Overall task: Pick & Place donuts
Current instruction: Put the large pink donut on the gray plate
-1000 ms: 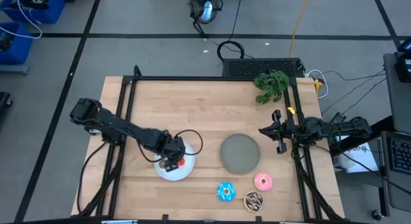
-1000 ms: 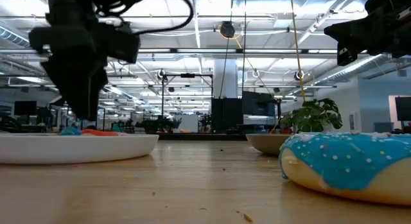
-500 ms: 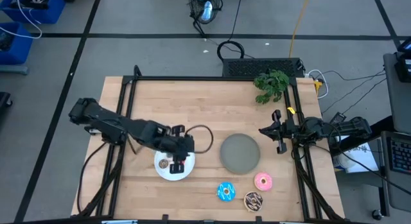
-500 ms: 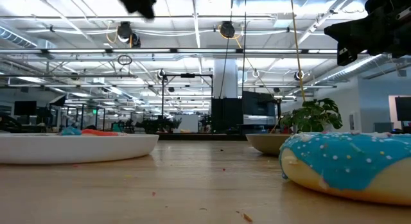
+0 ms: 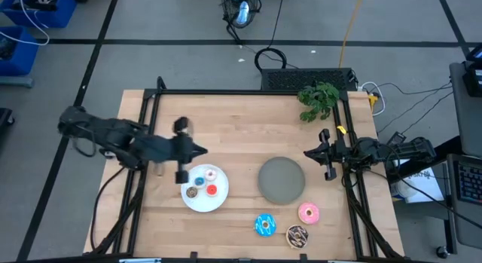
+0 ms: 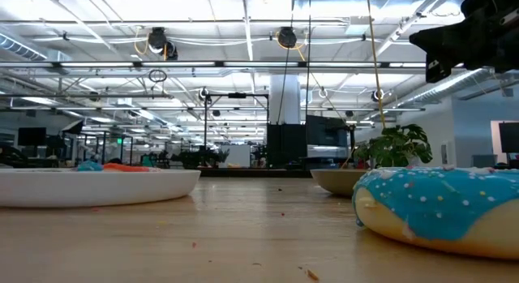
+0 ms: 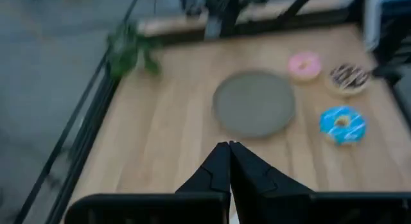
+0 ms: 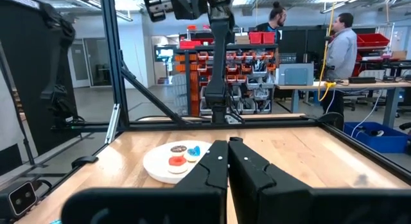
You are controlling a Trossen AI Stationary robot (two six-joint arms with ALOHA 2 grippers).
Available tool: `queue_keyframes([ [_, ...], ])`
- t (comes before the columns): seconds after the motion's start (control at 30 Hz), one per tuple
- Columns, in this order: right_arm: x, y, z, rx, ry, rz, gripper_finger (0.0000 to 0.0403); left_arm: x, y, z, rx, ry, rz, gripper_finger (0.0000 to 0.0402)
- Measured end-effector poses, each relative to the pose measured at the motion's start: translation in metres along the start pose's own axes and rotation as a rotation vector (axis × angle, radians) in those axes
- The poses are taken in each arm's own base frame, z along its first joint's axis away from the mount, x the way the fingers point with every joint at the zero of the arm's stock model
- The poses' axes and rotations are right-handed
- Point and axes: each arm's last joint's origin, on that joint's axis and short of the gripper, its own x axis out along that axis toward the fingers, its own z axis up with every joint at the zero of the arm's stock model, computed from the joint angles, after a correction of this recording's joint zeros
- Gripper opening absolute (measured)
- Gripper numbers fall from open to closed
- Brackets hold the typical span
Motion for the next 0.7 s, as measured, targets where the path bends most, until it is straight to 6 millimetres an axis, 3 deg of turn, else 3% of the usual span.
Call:
queue_keyframes([
  [0.13,0.0,0.0,0.0,0.0,0.004,0.0,0.0,-0.004,0.003,-0.029,0.065,-0.168,-0.079,0.0004],
  [0.27,0.0,0.0,-0.002,-0.008,0.024,0.0,0.0,0.003,0.01,-0.073,0.137,-0.3,-0.077,0.0008],
  [0.43,0.0,0.0,-0.001,-0.021,0.013,0.0,0.0,0.011,0.023,-0.126,0.049,-0.509,-0.068,0.0005],
  [0.53,0.0,0.0,0.001,-0.024,-0.01,0.0,0.0,0.019,0.024,-0.152,-0.044,-0.535,-0.053,0.0003],
  [0.7,0.0,0.0,0.004,-0.022,-0.044,0.001,0.0,0.041,0.018,-0.194,-0.007,-0.526,-0.027,0.0005],
])
